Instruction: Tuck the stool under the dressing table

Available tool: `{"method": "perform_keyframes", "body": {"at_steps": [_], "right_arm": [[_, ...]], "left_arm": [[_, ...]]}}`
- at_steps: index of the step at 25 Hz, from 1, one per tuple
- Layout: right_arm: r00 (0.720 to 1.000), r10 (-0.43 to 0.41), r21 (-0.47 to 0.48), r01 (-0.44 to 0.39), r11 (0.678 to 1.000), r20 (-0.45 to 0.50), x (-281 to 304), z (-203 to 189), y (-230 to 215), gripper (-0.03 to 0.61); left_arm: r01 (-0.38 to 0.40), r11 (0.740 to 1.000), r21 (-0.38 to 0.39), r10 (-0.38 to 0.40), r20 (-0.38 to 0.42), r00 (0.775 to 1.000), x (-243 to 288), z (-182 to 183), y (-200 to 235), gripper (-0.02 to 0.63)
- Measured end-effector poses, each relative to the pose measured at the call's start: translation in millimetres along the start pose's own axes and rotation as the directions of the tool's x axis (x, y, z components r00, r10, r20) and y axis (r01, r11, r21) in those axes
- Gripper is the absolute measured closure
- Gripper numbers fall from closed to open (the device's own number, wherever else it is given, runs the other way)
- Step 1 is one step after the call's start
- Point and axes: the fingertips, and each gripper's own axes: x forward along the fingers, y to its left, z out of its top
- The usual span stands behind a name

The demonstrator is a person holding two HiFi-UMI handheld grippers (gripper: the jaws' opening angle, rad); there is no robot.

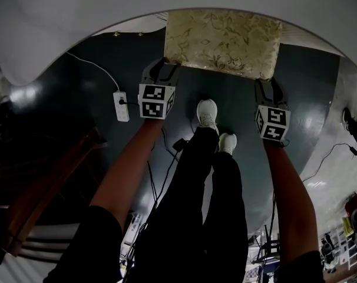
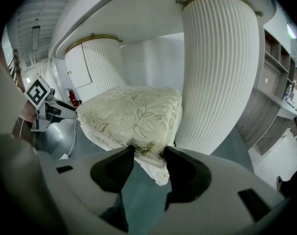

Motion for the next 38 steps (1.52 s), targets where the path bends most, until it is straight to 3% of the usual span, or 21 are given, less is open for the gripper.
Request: {"method": "perform_keyframes", "body": {"at_steps": [8,14,38], "right_arm": [[1.000,-0.001,-0.040,0.000,0.999,-0.018,2,2,2,0.362],[1.000,0.000,-0.098,0.003,0.995,0.026,1,4,0,0.362],[0.994,-0.029,-0.065,0.035,0.997,0.102,0,9,-7,0.364]], "left_arm": [[-0.003,0.999,-0.045,0.005,0.049,0.999,-3,-1,2,0.413],[-0.011,0.997,-0.073,0.016,0.075,0.997,-3,-3,-1,0.414],[-0.012,0.999,-0.047,0.017,0.106,0.994,-5,-3,-7,0.416]]}}
